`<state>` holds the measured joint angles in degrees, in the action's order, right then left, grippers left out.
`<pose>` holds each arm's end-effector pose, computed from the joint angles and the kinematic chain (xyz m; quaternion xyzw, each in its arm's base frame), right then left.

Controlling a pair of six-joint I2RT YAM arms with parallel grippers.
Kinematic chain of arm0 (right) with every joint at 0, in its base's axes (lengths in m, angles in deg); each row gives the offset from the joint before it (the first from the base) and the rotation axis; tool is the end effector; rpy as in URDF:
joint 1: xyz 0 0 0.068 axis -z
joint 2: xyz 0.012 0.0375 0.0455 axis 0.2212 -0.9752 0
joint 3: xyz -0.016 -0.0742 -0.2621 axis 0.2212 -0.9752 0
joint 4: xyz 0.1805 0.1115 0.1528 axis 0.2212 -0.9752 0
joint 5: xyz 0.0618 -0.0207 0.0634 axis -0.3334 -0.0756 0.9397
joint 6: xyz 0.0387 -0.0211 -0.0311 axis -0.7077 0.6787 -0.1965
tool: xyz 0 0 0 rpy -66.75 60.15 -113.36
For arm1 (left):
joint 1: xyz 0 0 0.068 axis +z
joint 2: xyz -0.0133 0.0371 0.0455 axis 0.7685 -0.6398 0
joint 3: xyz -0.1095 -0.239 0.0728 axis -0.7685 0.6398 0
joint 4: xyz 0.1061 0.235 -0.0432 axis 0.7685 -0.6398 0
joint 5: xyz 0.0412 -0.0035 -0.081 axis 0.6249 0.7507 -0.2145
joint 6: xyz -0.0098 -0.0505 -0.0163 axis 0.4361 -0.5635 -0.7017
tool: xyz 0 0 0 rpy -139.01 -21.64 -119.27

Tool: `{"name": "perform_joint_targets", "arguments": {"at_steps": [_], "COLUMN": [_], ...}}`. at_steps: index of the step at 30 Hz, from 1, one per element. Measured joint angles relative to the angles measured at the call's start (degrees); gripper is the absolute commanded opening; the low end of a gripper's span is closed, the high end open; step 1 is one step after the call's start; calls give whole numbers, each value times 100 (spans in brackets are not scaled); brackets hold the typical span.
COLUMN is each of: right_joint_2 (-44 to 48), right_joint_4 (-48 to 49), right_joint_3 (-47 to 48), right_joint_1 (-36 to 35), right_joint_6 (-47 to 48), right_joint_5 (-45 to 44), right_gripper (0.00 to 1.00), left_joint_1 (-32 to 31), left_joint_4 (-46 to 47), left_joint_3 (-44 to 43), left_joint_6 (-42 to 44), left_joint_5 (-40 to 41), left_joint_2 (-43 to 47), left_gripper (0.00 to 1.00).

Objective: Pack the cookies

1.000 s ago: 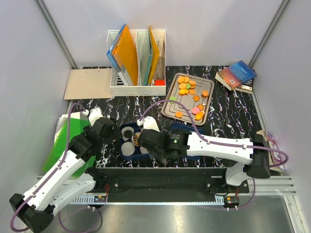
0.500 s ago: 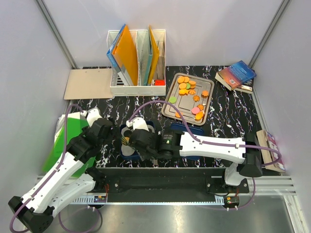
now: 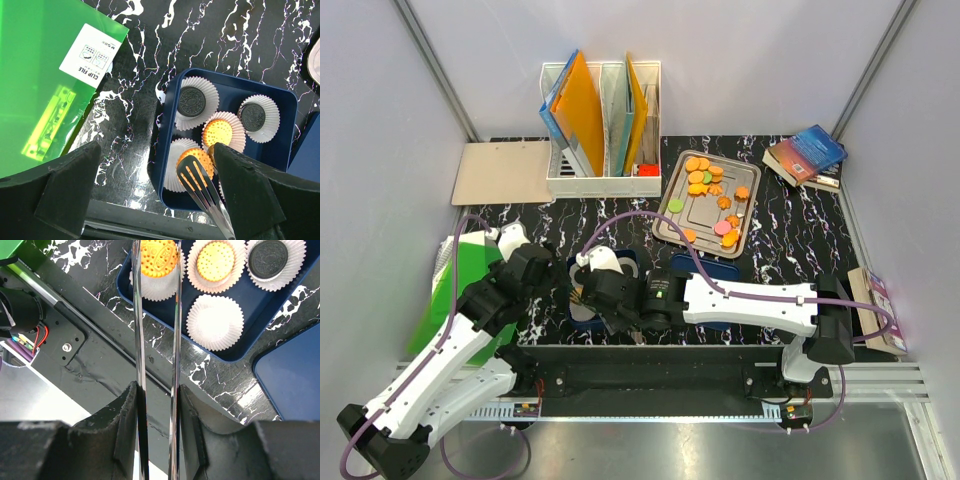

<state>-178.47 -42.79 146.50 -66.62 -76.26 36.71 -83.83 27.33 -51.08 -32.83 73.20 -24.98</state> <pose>0.0768 0.3502 0.3117 -0.3353 0.8806 0.1616 0.2932 0.1195 -0.0585 0.2778 -0.1892 0.8909 -0.0381 0.4112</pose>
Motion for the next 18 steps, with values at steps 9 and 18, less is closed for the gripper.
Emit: {"name": "perform_joint_targets", "arguments": {"at_steps": [9,18], "right_joint_2": [0,0], "right_joint_4": [-4,-9], "right_joint_3": [-114,-177], "right_joint_1": [-44,-50], "right_joint_6": [-37,-98], "right_joint_5": [44,50], "right_gripper": [36,39], "left_joint_1": [0,0], "left_joint_4": [-2,-2], "left_joint_3": [0,0], "left_joint_6": [-9,-11], "left_joint_5": [0,0], "left_joint_2": [0,-35], "left_gripper": [99,99]}}
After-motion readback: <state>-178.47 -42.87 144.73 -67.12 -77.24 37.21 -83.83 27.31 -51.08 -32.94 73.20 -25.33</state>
